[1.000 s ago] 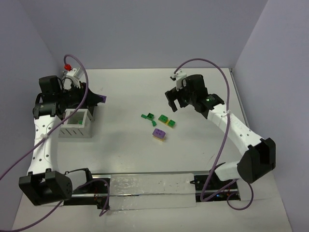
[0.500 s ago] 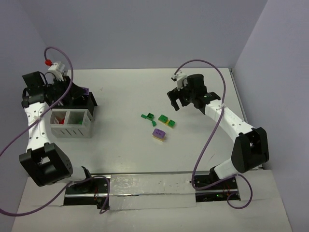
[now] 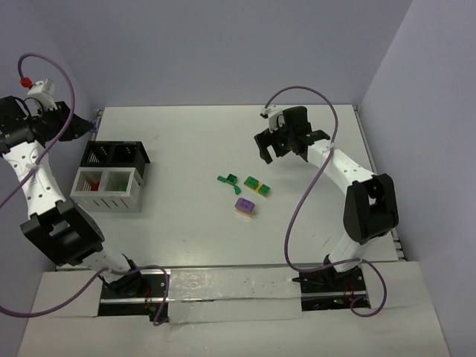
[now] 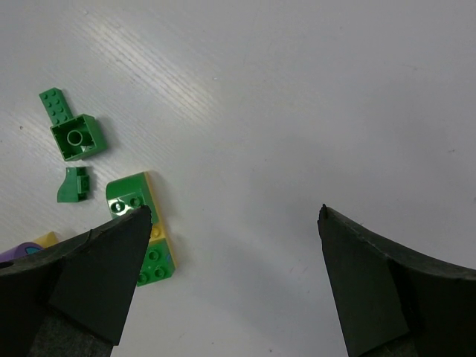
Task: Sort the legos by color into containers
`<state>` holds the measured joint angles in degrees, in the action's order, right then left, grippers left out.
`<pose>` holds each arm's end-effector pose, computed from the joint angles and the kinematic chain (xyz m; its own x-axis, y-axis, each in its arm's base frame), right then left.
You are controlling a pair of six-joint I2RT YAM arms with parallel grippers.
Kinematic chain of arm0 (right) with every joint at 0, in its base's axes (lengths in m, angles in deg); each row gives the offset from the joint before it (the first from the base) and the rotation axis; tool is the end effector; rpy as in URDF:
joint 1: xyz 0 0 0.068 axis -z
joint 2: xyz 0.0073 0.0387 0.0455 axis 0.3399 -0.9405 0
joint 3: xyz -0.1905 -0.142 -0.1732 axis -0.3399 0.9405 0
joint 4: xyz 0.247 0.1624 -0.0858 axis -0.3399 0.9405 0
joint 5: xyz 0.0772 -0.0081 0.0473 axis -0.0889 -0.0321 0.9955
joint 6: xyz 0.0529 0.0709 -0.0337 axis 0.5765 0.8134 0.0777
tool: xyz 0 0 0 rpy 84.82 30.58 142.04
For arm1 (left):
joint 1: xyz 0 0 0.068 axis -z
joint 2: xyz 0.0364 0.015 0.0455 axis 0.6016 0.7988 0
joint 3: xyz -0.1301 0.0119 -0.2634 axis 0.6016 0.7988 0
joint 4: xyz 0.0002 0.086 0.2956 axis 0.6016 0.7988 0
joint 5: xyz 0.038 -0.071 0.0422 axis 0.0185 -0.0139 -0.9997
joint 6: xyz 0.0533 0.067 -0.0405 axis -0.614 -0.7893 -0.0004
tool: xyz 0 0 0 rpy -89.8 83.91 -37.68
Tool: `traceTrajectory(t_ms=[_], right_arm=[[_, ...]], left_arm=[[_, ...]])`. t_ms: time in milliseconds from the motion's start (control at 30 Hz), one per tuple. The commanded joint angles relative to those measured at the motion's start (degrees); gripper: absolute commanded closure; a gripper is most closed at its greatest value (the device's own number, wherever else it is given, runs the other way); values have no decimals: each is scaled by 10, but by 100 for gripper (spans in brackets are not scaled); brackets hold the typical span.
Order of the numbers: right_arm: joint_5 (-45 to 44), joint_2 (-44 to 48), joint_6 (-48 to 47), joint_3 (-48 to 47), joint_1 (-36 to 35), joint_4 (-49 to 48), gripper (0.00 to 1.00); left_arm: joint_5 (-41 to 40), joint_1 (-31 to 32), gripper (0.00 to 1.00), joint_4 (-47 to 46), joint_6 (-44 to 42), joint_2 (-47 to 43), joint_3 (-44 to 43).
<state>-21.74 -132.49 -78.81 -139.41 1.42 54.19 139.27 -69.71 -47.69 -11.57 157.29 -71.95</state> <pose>0.4292 0.1635 0.2426 -0.4754 -0.4487 -0.7567 -0.6265 0.7766 -0.0669 0.3847 0.1692 0.3984 -0.4742 -0.2145 -0.8539 0.2320 0.9052 -0.3562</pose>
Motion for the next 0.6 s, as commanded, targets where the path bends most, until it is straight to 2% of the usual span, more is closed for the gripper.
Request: traceTrajectory(t_ms=[0,167,400,567], right_arm=[[26,-15,4,-35,12,5,0],[67,-22,-16,-35,22,7,0],[142,-56,-40,-65,48,48,0],[177,-57,-77,-61,61,52,0]], left_arm=[[-17,-12,99,53,-40,7,-33],[-27,-29,98,90,-79,34,-50],[-35,-38,95,76,-74,56,-54],[-43,-39,94,125,-115,82,-90]])
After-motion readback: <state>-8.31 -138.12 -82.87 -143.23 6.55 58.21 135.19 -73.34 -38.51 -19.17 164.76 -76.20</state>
